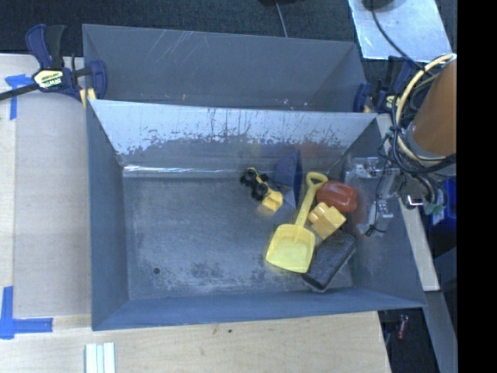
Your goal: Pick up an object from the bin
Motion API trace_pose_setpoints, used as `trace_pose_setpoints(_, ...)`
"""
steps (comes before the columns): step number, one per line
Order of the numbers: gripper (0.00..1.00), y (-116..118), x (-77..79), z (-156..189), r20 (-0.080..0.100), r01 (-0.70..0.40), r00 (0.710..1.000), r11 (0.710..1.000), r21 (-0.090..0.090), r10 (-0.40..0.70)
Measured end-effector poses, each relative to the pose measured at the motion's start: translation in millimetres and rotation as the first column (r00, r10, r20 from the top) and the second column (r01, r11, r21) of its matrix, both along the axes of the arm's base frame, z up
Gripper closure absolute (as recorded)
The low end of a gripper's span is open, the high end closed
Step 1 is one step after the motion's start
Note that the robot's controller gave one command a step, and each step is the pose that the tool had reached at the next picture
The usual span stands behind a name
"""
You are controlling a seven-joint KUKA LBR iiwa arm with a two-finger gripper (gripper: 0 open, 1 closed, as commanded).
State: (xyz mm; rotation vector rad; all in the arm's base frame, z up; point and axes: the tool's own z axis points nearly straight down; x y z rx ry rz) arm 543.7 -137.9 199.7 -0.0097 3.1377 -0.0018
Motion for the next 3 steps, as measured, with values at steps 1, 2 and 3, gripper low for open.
trace_pose_setpoints(1, 0.0, 0, 0.3, 0, 0.0, 0.0, 1.0, 1.0, 0.0, 0.0)
trace_pose_setpoints(2, 0.0, 3, 30.9, -65, 0.001, -0.083, 0.997, 0.997, 0.0, 0.083)
trace_pose_setpoints(3, 0.0, 4, 28.0, -71, 0.008, -0.066, 0.998, 0.998, -0.002, 0.066)
